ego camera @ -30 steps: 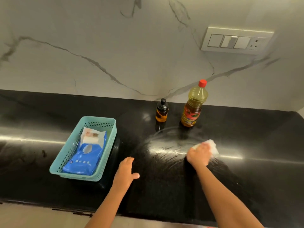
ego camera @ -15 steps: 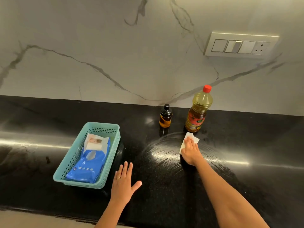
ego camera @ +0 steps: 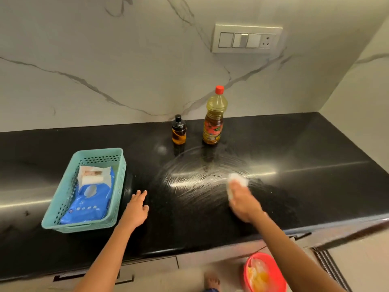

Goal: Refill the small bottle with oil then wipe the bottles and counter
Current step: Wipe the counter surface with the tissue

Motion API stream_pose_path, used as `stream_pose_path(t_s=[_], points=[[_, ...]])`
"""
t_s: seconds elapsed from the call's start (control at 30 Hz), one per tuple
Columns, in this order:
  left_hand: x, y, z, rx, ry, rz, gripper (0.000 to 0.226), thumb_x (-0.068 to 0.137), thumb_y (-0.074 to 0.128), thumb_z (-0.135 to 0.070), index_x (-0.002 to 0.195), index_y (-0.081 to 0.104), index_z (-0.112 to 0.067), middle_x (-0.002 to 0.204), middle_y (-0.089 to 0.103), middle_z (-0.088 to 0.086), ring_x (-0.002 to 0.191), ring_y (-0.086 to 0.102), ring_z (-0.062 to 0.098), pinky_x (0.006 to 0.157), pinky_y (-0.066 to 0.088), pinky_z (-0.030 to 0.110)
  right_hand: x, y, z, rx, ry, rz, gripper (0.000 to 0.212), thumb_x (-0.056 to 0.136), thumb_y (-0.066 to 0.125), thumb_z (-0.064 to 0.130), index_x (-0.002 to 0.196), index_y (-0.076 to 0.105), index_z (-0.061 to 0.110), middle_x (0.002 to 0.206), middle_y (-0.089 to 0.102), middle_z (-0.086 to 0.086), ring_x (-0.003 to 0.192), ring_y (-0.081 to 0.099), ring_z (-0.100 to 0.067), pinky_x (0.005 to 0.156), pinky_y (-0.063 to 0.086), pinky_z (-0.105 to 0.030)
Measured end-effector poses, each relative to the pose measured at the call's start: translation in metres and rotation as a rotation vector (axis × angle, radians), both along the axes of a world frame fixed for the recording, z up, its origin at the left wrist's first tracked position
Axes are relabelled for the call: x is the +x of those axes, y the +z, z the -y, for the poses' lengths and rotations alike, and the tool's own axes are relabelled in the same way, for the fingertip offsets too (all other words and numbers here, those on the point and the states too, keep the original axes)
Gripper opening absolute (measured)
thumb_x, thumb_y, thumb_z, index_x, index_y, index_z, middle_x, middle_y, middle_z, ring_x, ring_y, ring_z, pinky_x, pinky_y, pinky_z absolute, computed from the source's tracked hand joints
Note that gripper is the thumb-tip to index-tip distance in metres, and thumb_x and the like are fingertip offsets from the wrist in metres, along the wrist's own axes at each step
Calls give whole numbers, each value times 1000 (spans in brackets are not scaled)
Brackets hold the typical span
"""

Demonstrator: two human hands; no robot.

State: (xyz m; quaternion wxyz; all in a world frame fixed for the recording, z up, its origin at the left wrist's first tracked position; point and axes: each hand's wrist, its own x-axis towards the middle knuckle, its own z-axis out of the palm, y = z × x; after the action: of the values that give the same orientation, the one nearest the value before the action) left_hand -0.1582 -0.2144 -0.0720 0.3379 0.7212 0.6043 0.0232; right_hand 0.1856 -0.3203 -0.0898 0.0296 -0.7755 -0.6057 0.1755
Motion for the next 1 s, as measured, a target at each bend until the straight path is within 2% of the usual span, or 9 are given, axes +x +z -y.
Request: stream_pose_path(t_s=[0.1, 0.17, 0.3, 0.4, 0.6, 0.77, 0.83, 0.93, 1.0], points=[[-1, 9, 11, 65, 176, 148, 44, 100, 37, -22, 142, 36, -8, 148, 38, 16, 138, 33, 30, 111, 29, 41, -14, -7, 15, 65, -38, 210, 68, 96, 5, 29, 130, 39, -19, 138, 42, -34, 128, 36, -51, 98, 42, -59], [-3, 17, 19, 88, 267, 221, 43, 101, 35, -26, 139, 41, -6, 140, 48, 16, 130, 44, 32, 106, 34, 42, -94, -16, 22, 171, 97, 80, 66, 93, 2, 23, 130, 44, -12, 132, 49, -32, 122, 42, -49, 95, 46, -57], [-3, 28, 29, 132, 387, 311, 41, 100, 35, -27, 133, 47, -5, 137, 50, 19, 128, 44, 35, 106, 33, 43, -242, 0, 16, -22, 500, -74, 64, 91, 18, 30, 149, 7, 8, 159, 7, -11, 147, 1, -25, 119, 0, -40], [0, 32, 33, 131, 400, 331, 43, 101, 33, -29, 134, 45, -6, 140, 47, 20, 129, 42, 37, 107, 30, 45, -256, -3, -21, -47, 530, 1, 62, 95, 23, 32, 150, -1, 15, 160, -5, -3, 146, -11, -16, 119, -8, -39], [0, 13, 27, 106, 299, 234, 48, 100, 31, -36, 136, 43, -7, 142, 44, 17, 132, 40, 36, 108, 29, 46, -118, 2, -81, 4, 69, -46, 64, 94, 27, 29, 150, 3, 11, 159, 5, -10, 146, 6, -30, 119, 9, -45], [2, 8, 25, 130, 220, 173, 52, 99, 33, -36, 136, 42, -1, 138, 47, 21, 130, 41, 36, 108, 31, 47, 31, 20, -3, 56, -500, -32, 58, 87, 26, 28, 141, 27, 7, 144, 34, -21, 131, 35, -37, 107, 34, -45], [7, 12, 26, 128, 214, 185, 51, 99, 34, -34, 135, 43, 1, 137, 48, 22, 130, 42, 36, 108, 31, 47, 62, 17, 45, 38, -612, -35, 57, 92, 34, 24, 144, 22, 2, 151, 25, -21, 139, 25, -35, 114, 25, -44], [13, 15, 27, 119, 227, 228, 50, 99, 36, -34, 134, 45, 1, 135, 49, 23, 128, 43, 37, 107, 32, 49, 63, 3, 106, -58, -660, -54, 60, 100, 19, 28, 148, -3, 1, 158, -7, -17, 147, -6, -28, 120, -2, -40], [16, 13, 28, 126, 216, 230, 50, 98, 35, -37, 133, 46, -1, 134, 49, 23, 126, 44, 37, 108, 32, 54, 39, -7, 131, -45, -628, -42, 60, 99, 9, 31, 148, -3, 0, 157, -10, -17, 147, -5, -27, 118, -5, -39]])
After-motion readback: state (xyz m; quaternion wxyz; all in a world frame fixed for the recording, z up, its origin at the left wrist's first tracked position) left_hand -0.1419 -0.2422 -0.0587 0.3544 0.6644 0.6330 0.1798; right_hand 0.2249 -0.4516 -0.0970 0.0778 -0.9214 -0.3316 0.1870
